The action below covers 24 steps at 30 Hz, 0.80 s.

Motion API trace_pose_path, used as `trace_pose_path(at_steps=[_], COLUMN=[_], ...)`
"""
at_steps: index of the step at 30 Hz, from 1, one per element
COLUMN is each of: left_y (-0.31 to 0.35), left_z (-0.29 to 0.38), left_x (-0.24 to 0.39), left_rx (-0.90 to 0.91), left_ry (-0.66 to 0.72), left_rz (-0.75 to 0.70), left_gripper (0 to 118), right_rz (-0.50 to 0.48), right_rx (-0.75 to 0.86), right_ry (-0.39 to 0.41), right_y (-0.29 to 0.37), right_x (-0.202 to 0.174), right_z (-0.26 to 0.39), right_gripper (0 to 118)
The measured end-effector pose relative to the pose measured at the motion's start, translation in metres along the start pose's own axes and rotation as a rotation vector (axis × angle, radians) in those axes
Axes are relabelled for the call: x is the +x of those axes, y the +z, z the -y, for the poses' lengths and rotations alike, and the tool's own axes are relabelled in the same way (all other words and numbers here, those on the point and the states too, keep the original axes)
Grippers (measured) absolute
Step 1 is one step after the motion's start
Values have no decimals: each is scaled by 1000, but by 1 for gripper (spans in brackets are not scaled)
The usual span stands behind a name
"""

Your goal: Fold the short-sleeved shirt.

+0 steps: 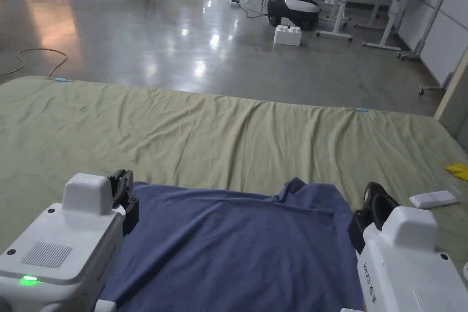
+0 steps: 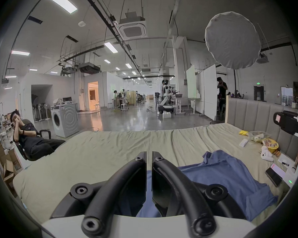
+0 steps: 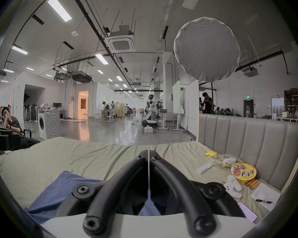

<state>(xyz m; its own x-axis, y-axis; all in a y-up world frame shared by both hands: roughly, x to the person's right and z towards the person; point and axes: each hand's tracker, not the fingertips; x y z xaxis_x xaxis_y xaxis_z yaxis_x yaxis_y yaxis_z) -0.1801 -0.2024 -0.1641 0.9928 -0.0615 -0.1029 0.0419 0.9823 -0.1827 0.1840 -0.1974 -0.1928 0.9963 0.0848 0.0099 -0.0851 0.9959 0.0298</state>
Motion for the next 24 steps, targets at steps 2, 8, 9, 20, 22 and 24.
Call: trace_pose_path(at_steps=[2,8,9,20,22,24], left_y=[2,31,37,77,72,61], left_z=[9,60,69,155,164,169], left_x=[-12,-59,-67,-99,-99,-99], left_rx=[-74,-392,-450,-915,-929,-918], left_ry=[15,-25,-1,61,71,94], left_rz=[14,14,13,25,13,-26], left_gripper=[5,5,5,65,67,67], right_rz=[-12,-59,-64,-135,-146,-153], right_rx=[-13,-82,-96,-196,-205,-210], right_ry=[8,66,72,88,87,89], right_y=[-1,-3,-2,-3,-2,-2], right_x=[0,0,-1,-19,-22,-25], right_z=[2,18,21,49,51,52], right_gripper=[2,2,2,2,2,2])
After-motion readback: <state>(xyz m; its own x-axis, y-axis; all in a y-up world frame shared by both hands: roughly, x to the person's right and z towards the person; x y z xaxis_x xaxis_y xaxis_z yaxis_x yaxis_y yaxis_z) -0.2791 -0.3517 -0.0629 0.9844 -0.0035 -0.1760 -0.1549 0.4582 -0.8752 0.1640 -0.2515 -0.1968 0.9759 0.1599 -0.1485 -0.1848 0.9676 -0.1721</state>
